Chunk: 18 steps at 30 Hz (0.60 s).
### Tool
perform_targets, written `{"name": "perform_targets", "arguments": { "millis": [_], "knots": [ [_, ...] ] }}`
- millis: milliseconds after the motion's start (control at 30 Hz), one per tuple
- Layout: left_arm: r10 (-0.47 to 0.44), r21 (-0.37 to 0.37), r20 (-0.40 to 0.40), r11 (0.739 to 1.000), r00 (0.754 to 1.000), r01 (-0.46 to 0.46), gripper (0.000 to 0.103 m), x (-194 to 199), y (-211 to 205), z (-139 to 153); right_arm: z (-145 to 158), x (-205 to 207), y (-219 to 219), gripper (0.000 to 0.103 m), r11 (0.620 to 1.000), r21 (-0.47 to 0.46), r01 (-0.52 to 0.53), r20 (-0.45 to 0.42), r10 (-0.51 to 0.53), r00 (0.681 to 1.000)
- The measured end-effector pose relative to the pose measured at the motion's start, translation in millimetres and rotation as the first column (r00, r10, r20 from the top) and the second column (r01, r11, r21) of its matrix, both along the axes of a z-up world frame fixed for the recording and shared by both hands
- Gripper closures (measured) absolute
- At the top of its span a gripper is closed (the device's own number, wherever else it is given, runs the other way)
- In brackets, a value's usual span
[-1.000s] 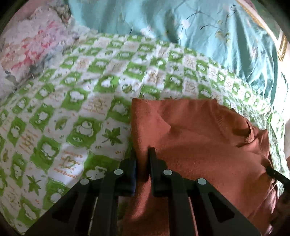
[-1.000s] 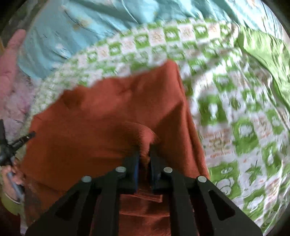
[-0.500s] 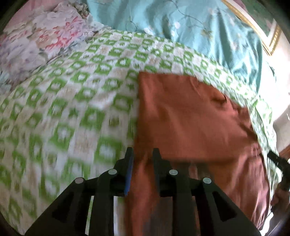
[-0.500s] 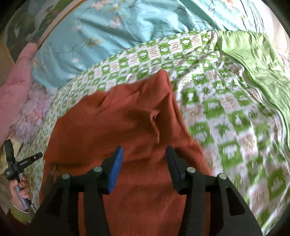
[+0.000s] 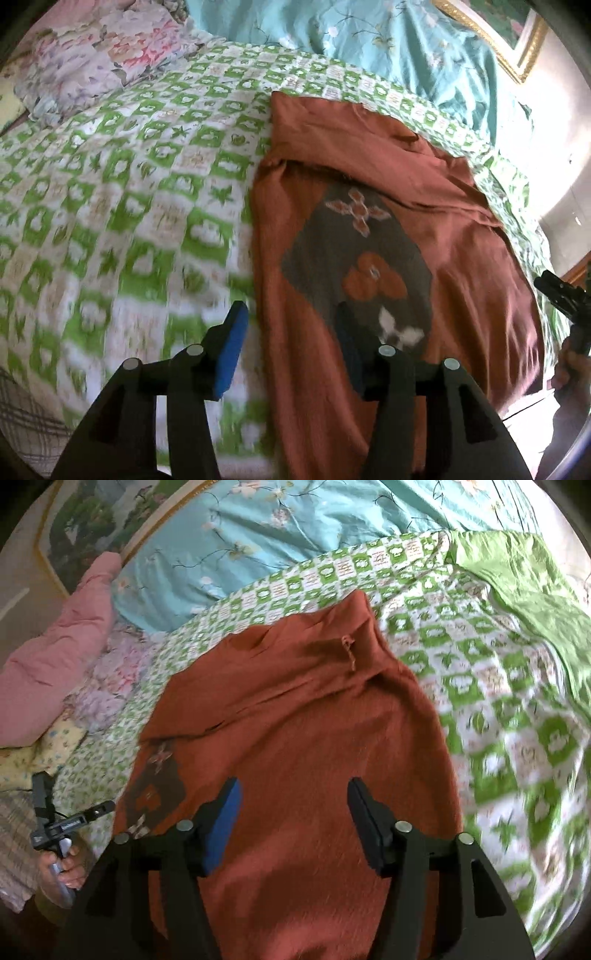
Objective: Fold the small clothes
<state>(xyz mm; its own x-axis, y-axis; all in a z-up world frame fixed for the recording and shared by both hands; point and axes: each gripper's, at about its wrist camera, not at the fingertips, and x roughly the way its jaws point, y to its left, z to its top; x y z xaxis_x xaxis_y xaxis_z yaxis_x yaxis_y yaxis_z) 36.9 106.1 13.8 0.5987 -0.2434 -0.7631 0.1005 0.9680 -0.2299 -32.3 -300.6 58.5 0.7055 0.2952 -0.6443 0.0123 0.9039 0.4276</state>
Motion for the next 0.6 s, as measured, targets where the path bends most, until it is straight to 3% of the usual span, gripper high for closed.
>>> {"name": "perform_targets", "arguments": {
  "millis": [133,333,533,567,600],
  "knots": [
    [-0.01,-0.002,-0.012,1.0,1.0,0.01,0.052,-25.8,2.7,-8.1,-0.6,-21.9,-0.3,0.038,1.0,0.011,-0.017,0.004,0.017,1.0],
    [-0.008,-0.106,-0.086,0.994,0.996,-0.001,0.054,-50.4,11.5,-34.8,-2.0,-55.0,-13.5,0.038,0.999,0.04,-0.014,0.011,0.014,1.0],
    [-0.034,-0.189,-0.085,0.982,0.996,0.017,0.055,-67.2,11.8,-44.5,-5.1,-83.5,-30.6,0.038,0.997,0.07,0.017,0.021,-0.018,1.0],
    [-0.043,-0.203,-0.083,0.979,0.996,0.026,0.057,-69.2,10.6,-46.4,-6.6,-86.6,-32.1,0.038,0.997,0.069,0.018,0.018,-0.019,1.0],
    [-0.052,-0.214,-0.081,0.976,0.995,0.033,0.067,-70.8,8.3,-48.1,-8.5,-90.0,-33.2,0.038,0.998,0.068,0.019,0.012,-0.02,1.0]
  ]
}}
